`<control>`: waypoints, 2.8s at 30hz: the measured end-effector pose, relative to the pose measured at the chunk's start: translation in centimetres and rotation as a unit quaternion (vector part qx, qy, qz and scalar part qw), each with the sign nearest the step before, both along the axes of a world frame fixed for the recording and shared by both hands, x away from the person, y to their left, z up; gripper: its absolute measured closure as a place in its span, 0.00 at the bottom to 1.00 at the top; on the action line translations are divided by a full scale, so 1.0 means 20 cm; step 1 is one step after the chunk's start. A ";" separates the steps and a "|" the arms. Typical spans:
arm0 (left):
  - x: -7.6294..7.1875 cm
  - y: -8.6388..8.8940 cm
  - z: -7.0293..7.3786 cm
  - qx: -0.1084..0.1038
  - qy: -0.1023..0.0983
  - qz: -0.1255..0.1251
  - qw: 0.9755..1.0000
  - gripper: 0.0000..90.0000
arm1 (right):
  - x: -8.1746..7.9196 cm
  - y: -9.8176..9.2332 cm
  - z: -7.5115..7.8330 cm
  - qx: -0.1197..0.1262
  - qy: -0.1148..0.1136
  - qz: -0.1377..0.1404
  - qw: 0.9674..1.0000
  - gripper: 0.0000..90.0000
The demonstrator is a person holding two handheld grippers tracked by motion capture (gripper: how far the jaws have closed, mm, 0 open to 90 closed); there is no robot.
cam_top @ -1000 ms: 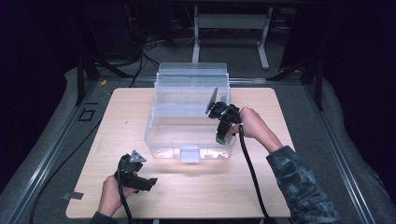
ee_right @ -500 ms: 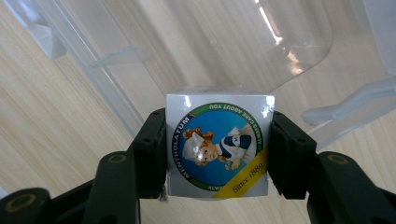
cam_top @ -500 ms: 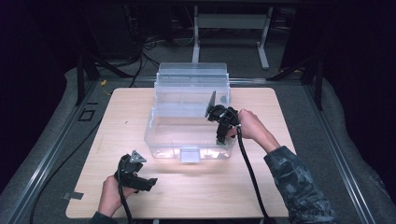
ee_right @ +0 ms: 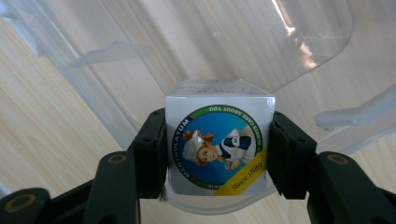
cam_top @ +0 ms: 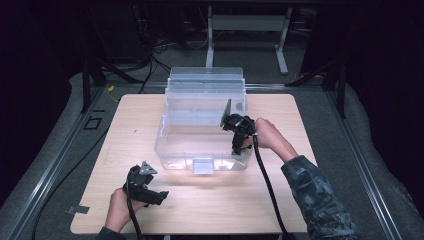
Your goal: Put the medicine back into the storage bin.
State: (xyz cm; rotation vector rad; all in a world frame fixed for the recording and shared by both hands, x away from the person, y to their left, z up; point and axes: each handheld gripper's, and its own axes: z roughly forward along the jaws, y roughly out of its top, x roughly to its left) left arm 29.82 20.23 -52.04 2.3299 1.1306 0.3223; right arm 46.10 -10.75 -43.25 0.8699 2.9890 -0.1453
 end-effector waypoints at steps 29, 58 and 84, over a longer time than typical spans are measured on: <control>0.00 0.00 0.00 -0.002 -0.001 -0.001 1.000 0.13 | 0.02 0.00 -0.13 0.048 0.013 -0.017 0.999 0.51; 0.00 0.00 0.00 -0.002 0.000 -0.002 1.000 0.12 | 0.03 0.01 -0.14 0.011 0.020 -0.021 1.000 0.50; 0.00 0.00 0.01 -0.009 -0.003 -0.002 1.000 0.12 | -0.05 -0.10 0.03 0.124 -0.070 -0.027 0.990 0.50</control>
